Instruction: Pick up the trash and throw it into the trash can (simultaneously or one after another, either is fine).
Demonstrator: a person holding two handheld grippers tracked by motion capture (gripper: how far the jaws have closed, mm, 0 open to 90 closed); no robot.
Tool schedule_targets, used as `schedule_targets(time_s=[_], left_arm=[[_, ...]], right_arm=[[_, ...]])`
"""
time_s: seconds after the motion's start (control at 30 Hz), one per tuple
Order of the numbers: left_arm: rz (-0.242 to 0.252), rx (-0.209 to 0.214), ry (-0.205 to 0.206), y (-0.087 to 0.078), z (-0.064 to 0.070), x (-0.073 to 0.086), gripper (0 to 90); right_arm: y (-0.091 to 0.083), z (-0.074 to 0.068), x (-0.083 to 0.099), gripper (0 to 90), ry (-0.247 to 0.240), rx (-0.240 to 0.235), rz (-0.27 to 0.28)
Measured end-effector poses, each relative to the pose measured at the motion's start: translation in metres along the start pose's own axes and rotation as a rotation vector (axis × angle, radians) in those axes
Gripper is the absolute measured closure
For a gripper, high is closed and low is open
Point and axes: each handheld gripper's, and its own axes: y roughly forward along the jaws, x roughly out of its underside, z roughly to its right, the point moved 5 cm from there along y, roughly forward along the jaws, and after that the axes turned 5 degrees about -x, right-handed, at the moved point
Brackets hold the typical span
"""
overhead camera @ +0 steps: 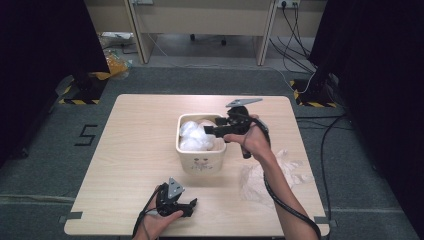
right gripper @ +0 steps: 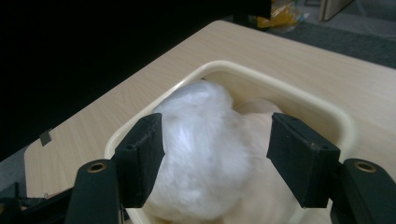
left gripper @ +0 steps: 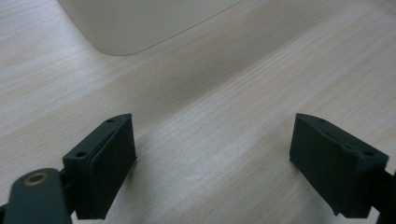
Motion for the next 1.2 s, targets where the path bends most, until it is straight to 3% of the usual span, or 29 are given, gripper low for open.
schedule_targets(time_s=[0.17, 0.23, 0.3, 0.33, 0.4, 0.47, 0.53, 0.7, 0.83, 1.0, 1.2], left_arm=[[0.002, -0.001, 0.003, 0.000, 0.000, 0.000, 13.5], [-0.002, 0.001, 0.004, 0.000, 0.000, 0.000, 13.5], [0.000, 0.001, 0.000, 0.000, 0.000, 0.000, 13.5], [0.000, 0.001, 0.000, 0.000, 0.000, 0.000, 13.5], [0.000, 0.001, 0.000, 0.000, 0.000, 0.000, 13.5], [0.000, 0.001, 0.001, 0.000, 0.000, 0.000, 13.5], [-0.001, 0.000, 0.002, 0.000, 0.000, 0.000, 13.5], [0.000, 0.000, 0.000, 0.000, 0.000, 0.000, 13.4], [0.000, 0.000, 0.000, 0.000, 0.000, 0.000, 13.4], [0.000, 0.000, 0.000, 0.000, 0.000, 0.000, 13.4], [0.001, -0.001, -0.001, 0.000, 0.000, 0.000, 13.3]], right_arm=[[-0.045, 0.013, 0.017, 34.5, -0.010, 0.071, 0.038], [-0.050, 0.015, 0.021, 34.4, -0.006, 0.078, 0.040], [-0.065, 0.025, 0.043, 33.7, 0.014, 0.107, 0.036], [-0.065, 0.025, 0.043, 33.7, 0.014, 0.107, 0.036], [-0.075, 0.032, 0.061, 32.2, 0.036, 0.123, 0.040], [-0.077, 0.034, 0.068, 31.0, 0.038, 0.134, 0.035], [-0.083, 0.039, 0.093, 27.4, 0.035, 0.176, 0.002], [-0.090, 0.045, 0.122, 22.4, 0.029, 0.213, -0.019], [-0.099, 0.053, 0.159, 19.3, 0.059, 0.274, -0.046], [-0.103, 0.058, 0.180, 17.7, 0.070, 0.328, -0.068], [-0.102, 0.062, 0.200, 17.0, 0.097, 0.351, -0.073]])
